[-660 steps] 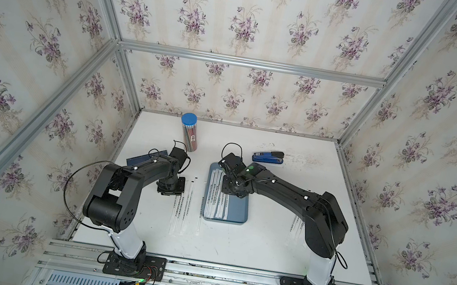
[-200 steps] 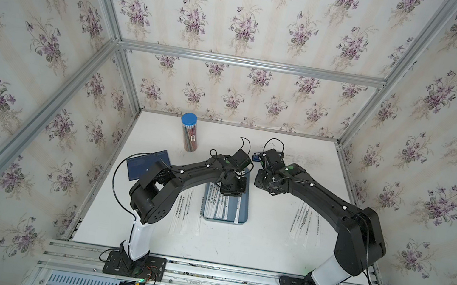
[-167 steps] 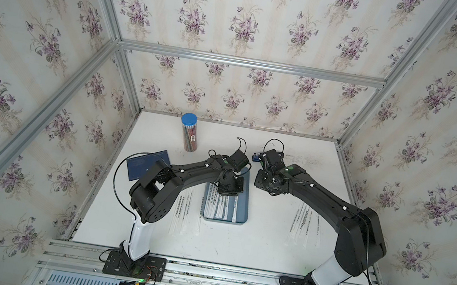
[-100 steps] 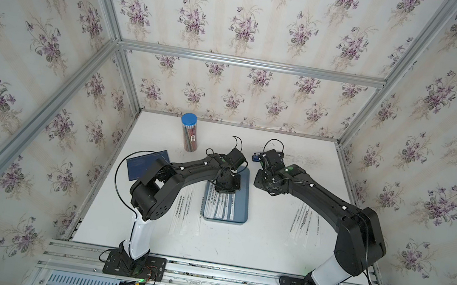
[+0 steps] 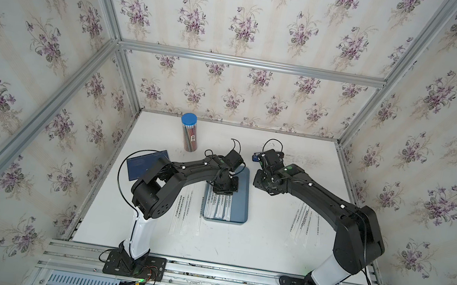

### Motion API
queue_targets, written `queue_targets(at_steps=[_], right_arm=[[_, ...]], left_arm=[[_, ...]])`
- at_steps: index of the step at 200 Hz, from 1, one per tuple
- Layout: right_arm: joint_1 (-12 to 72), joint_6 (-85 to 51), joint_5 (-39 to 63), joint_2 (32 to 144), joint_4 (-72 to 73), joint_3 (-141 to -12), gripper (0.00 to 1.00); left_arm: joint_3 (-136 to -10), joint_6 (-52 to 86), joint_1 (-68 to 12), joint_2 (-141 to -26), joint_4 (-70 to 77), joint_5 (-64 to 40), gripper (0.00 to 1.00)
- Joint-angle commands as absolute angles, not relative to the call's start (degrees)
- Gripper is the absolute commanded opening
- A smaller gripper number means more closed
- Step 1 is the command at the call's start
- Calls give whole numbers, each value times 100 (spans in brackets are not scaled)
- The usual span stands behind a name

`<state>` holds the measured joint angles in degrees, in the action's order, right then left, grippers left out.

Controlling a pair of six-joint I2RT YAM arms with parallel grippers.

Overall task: Put the straws into the storage box
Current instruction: Place the straw in the storage box, then pick up the straw from the center of the board.

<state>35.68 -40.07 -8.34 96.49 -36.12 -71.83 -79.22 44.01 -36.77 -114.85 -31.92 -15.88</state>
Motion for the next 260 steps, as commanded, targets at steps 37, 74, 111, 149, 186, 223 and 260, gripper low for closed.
queue_targets(at_steps=[37, 74, 111, 149, 186, 223, 260], right_arm=[[3586, -3981, -896, 9677, -3675, -7286, 22], [3586, -3973, -905, 9666, -3691, -7286, 22], [3586, -3966, -908, 9642, -3730, -7336, 22], [3590, -3938, -935, 9568, -3816, -7318, 22], [3551, -3937, -1162, 9271, -4035, -6828, 22], [3168, -3981, -1287, 8615, -4298, -5753, 22], [2287, -3800, -1264, 8116, -4311, -5056, 23]], left_arm=[[-7910, 4272, -3674, -11581, -3096, -1645, 15], [-7930, 4215, -3674, -11464, -3172, -1526, 18], [-8035, 4068, -3665, -11106, -3447, -1329, 25], [-8044, 3663, -3672, -10253, -4148, -644, 38], [-7679, 3191, -3664, -9068, -5174, 1319, 66], [-7027, 3056, -3430, -7749, -5352, 2890, 100], [-6317, 2576, -2816, -7118, -4257, 2187, 100]])
